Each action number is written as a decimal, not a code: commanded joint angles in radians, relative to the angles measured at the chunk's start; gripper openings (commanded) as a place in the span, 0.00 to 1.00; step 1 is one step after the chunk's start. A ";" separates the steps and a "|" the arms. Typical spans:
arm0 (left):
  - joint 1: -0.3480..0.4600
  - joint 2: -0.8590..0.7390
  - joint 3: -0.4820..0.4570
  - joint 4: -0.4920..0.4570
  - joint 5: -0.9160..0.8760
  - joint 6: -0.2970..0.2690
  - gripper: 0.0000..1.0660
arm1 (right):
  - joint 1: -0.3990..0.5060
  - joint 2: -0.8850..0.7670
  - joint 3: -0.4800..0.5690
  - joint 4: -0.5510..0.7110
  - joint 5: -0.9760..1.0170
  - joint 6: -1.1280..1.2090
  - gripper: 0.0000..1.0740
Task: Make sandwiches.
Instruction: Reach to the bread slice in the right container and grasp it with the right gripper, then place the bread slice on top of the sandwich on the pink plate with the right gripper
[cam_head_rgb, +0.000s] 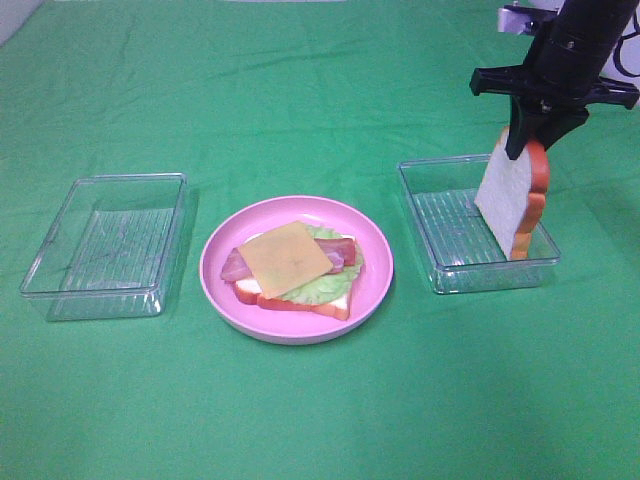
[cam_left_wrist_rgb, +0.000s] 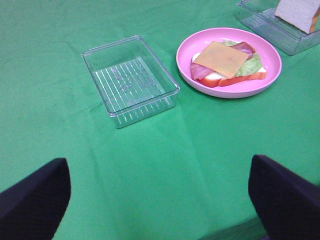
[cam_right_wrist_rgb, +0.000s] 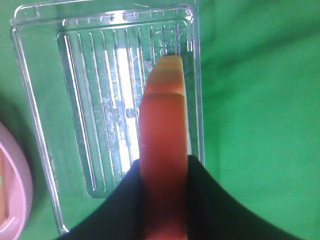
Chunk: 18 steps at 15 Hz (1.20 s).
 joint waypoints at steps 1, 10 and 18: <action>-0.002 -0.009 0.002 -0.007 -0.010 -0.002 0.86 | -0.003 0.000 0.006 -0.004 0.080 -0.004 0.00; -0.002 -0.009 0.002 -0.007 -0.010 -0.002 0.86 | 0.012 -0.189 0.043 0.393 0.080 -0.128 0.00; -0.002 -0.009 0.002 -0.007 -0.010 -0.002 0.86 | 0.204 -0.195 0.463 0.818 -0.298 -0.271 0.00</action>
